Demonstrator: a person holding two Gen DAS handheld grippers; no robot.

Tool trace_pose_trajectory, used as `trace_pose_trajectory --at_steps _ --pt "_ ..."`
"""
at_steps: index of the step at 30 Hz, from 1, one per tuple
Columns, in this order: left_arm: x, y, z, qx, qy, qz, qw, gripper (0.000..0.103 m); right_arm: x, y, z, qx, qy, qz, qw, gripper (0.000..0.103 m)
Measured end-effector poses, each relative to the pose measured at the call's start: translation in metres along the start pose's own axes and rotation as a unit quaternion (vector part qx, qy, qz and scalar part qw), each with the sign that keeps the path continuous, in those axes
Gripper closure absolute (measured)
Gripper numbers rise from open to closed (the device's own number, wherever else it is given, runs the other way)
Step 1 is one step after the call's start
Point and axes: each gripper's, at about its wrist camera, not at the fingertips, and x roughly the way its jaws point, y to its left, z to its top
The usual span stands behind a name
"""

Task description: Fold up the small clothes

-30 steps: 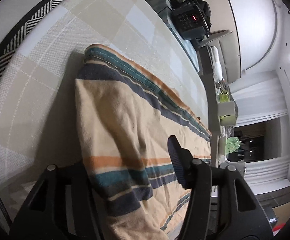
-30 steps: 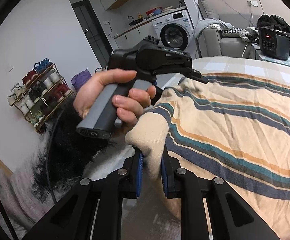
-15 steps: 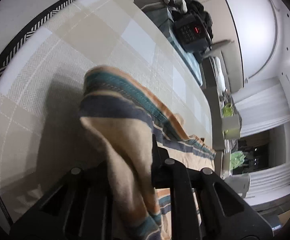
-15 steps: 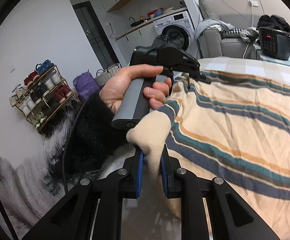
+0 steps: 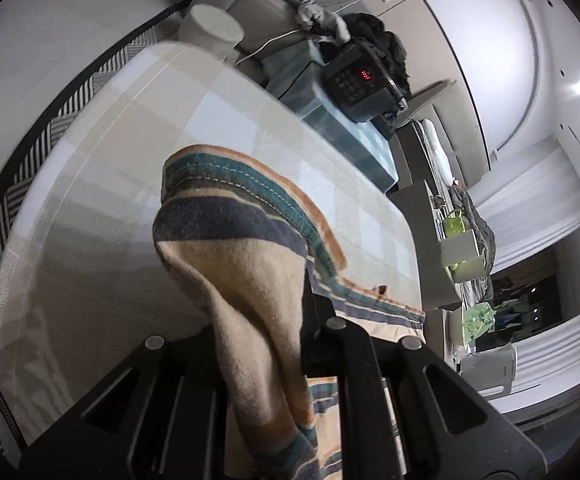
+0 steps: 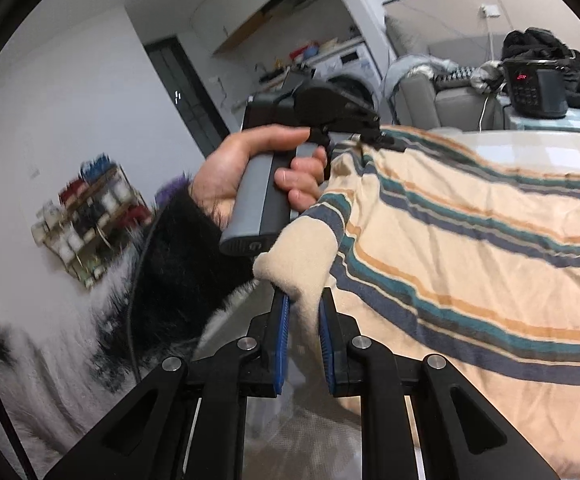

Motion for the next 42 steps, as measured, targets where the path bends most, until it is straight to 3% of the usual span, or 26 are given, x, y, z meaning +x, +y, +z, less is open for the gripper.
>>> trace_pose_trajectory --at_steps 5,8,11,14,15,18,22,25,31,34,36,42 --pt "-0.004 -0.057 -0.001 0.016 -0.011 0.011 0.9998 0.095 -0.051 -0.011 -0.001 0.023 -0.065 0.01 0.998 0.091" --pt "0.001 -0.091 -0.007 0.018 -0.013 0.015 0.9996 0.095 -0.076 -0.025 -0.001 0.033 -0.085 -0.007 0.996 0.092" --pt "0.009 -0.115 -0.007 0.021 -0.013 0.017 0.9995 0.095 -0.076 -0.037 -0.003 0.024 -0.039 -0.038 0.998 0.089" --pt "0.018 -0.123 -0.004 0.029 -0.008 0.036 0.9989 0.095 -0.053 -0.051 -0.016 0.048 0.051 -0.044 0.997 0.075" --pt "0.021 -0.122 -0.002 0.034 -0.002 0.043 0.9985 0.095 -0.048 -0.051 -0.02 0.048 0.063 -0.045 0.996 0.075" --pt "0.025 -0.111 0.006 0.038 0.009 0.076 0.9963 0.09 -0.043 -0.046 -0.029 0.043 0.074 -0.052 0.995 0.073" --pt "0.025 -0.084 0.023 0.062 0.006 0.115 0.9915 0.041 -0.041 -0.038 -0.02 0.031 0.074 -0.061 0.995 0.069" --pt "0.02 -0.057 0.034 0.073 -0.001 0.13 0.9888 0.038 -0.032 -0.033 -0.016 0.019 0.082 -0.077 0.993 0.066" --pt "-0.016 0.017 0.029 0.037 -0.019 0.104 0.9937 0.037 0.019 -0.008 -0.012 -0.021 0.135 -0.078 0.988 0.058" --pt "-0.047 0.044 0.014 0.026 -0.037 0.094 0.9946 0.024 0.046 0.009 -0.009 -0.053 0.153 -0.077 0.984 0.055" --pt "-0.071 0.063 0.004 0.017 -0.052 0.084 0.995 0.019 0.069 0.023 -0.008 -0.082 0.169 -0.073 0.979 0.044" --pt "-0.121 0.109 -0.019 -0.008 -0.073 0.065 0.9952 0.016 0.132 0.056 -0.014 -0.172 0.206 -0.122 0.956 0.038"
